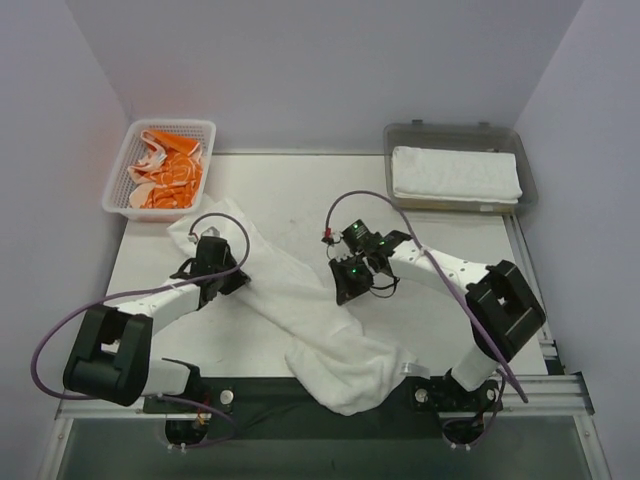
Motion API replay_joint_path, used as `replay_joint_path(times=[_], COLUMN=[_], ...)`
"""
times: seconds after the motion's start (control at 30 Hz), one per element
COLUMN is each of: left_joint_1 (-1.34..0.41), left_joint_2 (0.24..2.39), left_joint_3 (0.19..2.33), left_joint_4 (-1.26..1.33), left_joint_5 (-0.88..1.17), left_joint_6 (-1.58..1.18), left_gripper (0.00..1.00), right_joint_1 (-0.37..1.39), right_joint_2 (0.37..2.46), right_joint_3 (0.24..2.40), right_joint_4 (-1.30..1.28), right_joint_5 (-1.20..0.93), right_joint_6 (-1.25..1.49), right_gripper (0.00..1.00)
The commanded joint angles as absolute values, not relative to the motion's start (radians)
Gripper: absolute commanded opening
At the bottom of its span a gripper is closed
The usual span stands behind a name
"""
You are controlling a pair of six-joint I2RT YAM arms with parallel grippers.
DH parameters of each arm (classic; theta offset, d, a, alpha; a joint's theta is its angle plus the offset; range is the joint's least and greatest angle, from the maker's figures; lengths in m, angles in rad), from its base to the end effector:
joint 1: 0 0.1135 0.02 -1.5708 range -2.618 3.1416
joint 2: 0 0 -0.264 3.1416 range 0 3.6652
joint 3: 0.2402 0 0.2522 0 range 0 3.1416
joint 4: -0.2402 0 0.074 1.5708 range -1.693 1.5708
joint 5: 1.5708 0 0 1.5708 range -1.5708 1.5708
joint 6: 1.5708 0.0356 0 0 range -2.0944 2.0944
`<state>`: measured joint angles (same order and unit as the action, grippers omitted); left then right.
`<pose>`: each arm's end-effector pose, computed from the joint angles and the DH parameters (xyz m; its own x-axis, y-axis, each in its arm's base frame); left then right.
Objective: Fold and stack the towels
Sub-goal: Flatten out the crumpled towel
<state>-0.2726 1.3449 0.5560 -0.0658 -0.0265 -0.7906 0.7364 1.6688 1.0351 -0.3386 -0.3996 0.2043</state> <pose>0.2391 -0.0659 0.1566 -0.6904 -0.5447 -0.4760 -0.3388 0.8249 -0.4525 0.2418 0.2379 0.1913 -0.7579 -0.4347 -0.4865 -0.6407 0.6368 0.4290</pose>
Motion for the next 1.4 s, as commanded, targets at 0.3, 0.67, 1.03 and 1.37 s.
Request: replay_joint_path(times=[0.3, 0.67, 1.03, 1.37], left_joint_1=[-0.547, -0.646, -0.328, -0.298], left_joint_2=[1.125, 0.609, 1.303, 1.781], left_joint_3=[0.304, 0.443, 0.975, 1.333], left_joint_4=[0.140, -0.472, -0.451, -0.526], left_joint_5=[-0.029, -0.506, -0.433, -0.465], left_joint_6=[-1.241, -1.121, -0.675, -0.620], left_gripper=[0.00, 0.56, 0.81, 0.63], right_joint_1=[0.590, 0.770, 0.765, 0.742], right_joint_2=[1.447, 1.384, 1.220, 1.151], right_joint_3=[1.086, 0.943, 0.962, 0.871], right_joint_4=[-0.566, -0.640, -0.643, -0.634], right_joint_5=[-0.313, -0.365, -0.014, 0.037], right_joint_6=[0.098, 0.161, 0.205, 0.199], right_gripper=[0.00, 0.37, 1.00, 0.99])
